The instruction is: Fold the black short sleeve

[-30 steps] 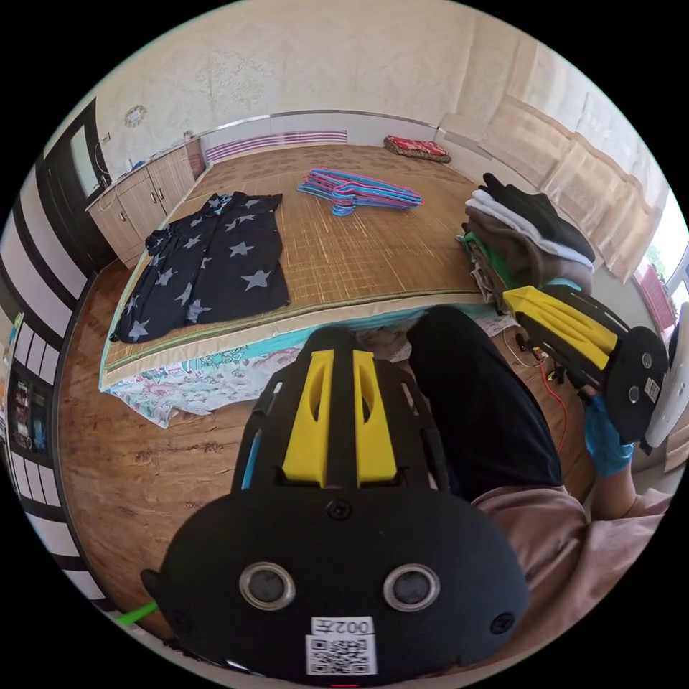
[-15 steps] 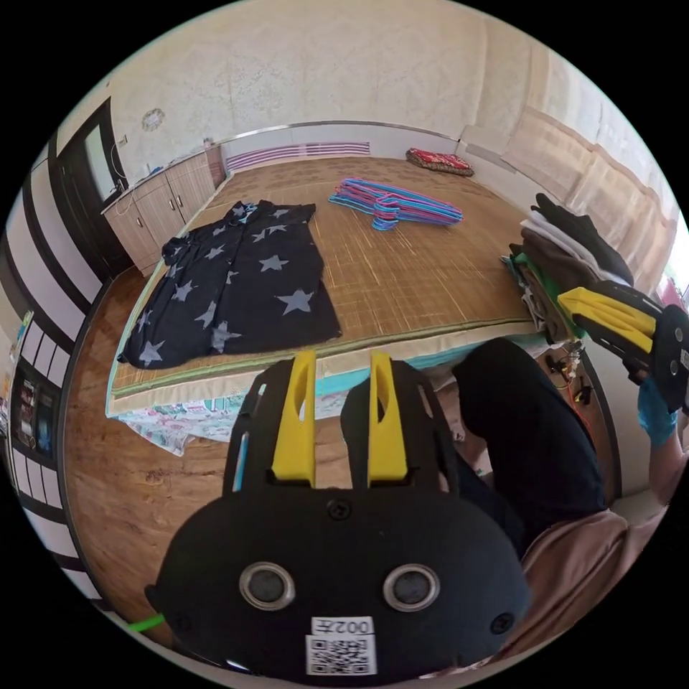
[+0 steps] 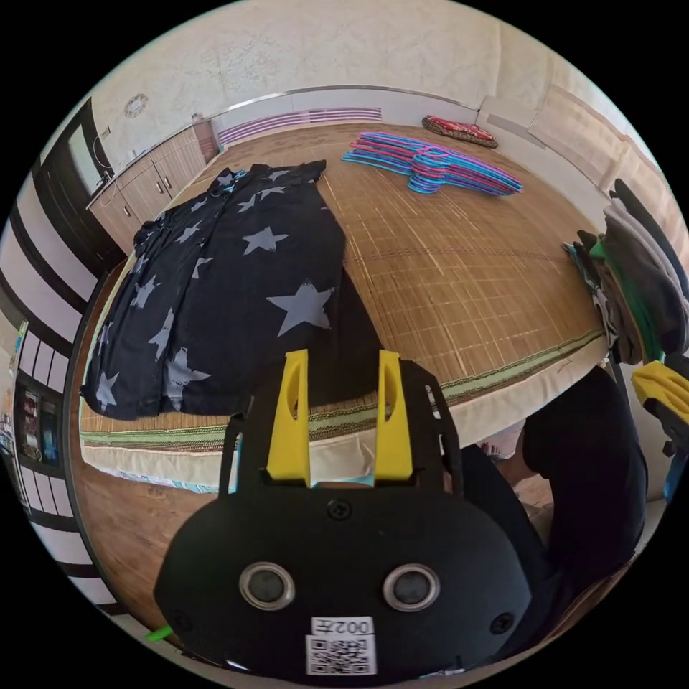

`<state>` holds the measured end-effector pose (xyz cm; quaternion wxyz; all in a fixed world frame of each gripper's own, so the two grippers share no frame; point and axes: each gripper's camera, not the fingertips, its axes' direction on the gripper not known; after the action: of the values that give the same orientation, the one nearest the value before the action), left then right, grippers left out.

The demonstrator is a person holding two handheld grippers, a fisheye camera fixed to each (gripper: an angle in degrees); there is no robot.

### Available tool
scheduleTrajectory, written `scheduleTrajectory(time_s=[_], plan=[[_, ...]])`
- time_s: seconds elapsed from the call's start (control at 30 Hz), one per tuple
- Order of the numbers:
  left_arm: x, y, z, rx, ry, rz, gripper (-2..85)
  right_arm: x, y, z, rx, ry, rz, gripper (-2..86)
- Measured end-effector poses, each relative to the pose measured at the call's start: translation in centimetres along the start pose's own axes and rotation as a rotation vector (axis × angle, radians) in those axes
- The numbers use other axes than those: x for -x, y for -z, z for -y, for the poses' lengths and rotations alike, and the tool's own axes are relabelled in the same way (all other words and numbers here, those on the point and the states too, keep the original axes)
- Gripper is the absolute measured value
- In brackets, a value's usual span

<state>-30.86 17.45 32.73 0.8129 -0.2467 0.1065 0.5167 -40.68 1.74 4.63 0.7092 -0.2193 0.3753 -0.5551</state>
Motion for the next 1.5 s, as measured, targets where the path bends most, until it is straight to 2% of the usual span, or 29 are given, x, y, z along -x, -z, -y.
scheduleTrajectory(time_s=[0.13,0.27,0.4,0.7,0.87,1.03,1.2,1.5], plan=[[0.5,-0.9,1.6,-0.012,0.031,-0.030,5.2,-0.6,-3.6,-1.1,-0.004,-0.001,0.030,-0.8],[0.7,-1.2,3.0,0.003,0.017,0.036,-0.3,-1.3,-7.0,-3.3,-0.007,-0.011,0.062,-0.5],[0.4,0.4,4.1,-0.020,-0.016,-0.020,-0.9,-1.7,-9.5,-5.7,-0.015,-0.008,0.086,0.6],[-5.9,8.0,7.6,-0.113,-0.246,-0.197,-1.0,-1.7,-16.3,-12.8,-0.082,-0.017,0.215,7.2],[-10.7,11.1,8.2,-0.091,-0.333,-0.316,-1.0,-2.3,-20.4,-17.2,-0.174,-0.057,0.296,11.2],[-14.1,14.7,8.7,-0.100,-0.387,-0.347,-1.0,-3.0,-24.0,-21.4,-0.280,-0.093,0.443,13.7],[-16.0,18.6,9.7,-0.097,-0.405,-0.387,-1.0,-2.1,-24.3,-26.5,-0.394,-0.091,0.476,13.2],[-20.7,27.0,10.9,-0.174,-0.498,-0.321,-1.0,0.1,-20.5,-38.1,-0.560,-0.119,0.447,6.3]])
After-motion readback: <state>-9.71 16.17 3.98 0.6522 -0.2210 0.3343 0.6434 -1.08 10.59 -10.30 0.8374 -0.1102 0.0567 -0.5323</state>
